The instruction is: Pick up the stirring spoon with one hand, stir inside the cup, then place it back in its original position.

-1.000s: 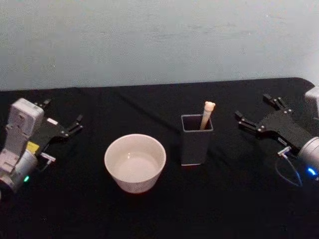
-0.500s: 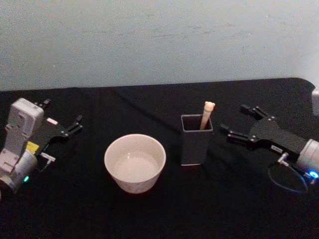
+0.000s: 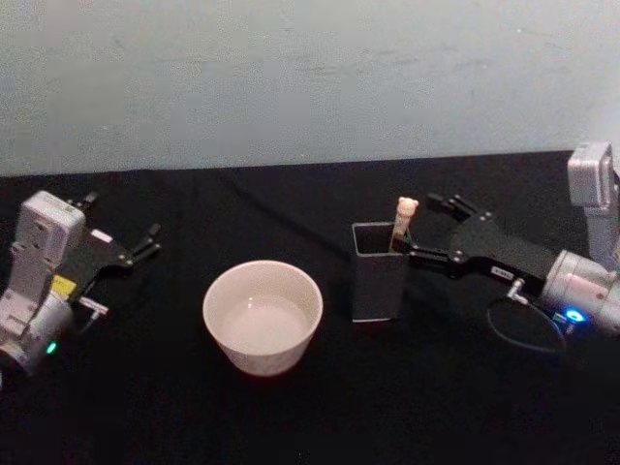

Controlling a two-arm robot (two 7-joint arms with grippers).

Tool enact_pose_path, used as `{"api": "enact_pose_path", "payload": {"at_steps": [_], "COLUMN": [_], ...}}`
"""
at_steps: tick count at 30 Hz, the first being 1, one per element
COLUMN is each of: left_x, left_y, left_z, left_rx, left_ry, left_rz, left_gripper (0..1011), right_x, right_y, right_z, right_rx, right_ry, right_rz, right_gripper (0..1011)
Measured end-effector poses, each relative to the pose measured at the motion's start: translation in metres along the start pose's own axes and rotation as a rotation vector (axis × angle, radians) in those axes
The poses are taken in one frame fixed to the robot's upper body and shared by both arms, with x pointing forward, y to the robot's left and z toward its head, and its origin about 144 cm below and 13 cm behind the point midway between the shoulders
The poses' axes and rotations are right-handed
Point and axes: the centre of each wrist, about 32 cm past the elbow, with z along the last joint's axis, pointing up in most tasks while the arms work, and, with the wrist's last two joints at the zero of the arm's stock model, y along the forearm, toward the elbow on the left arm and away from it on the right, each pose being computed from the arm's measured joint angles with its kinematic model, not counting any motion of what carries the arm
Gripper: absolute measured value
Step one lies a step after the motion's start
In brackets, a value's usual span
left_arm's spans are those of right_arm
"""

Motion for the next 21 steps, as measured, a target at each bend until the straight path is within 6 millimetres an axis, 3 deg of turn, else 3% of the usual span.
{"api": "enact_pose_path", "payload": {"at_steps": [9,21], "left_x": [0.0,0.0], "left_y": [0.0,0.0], "left_z": [0.0,0.0], "left_rx": [0.0,0.0], "left_ry": [0.0,0.0], "left_rz": [0.0,0.0], "left_gripper": [1001,1001], "right_x": [0.007,0.006], "right_y": [0.019,0.023], "right_z": [0.0,-0.001], "right_rx": [0.012,0.01], "right_ry": [0.008,0.011], "right_rz": [0.05,0.066], "right_gripper": [1000,1000]}}
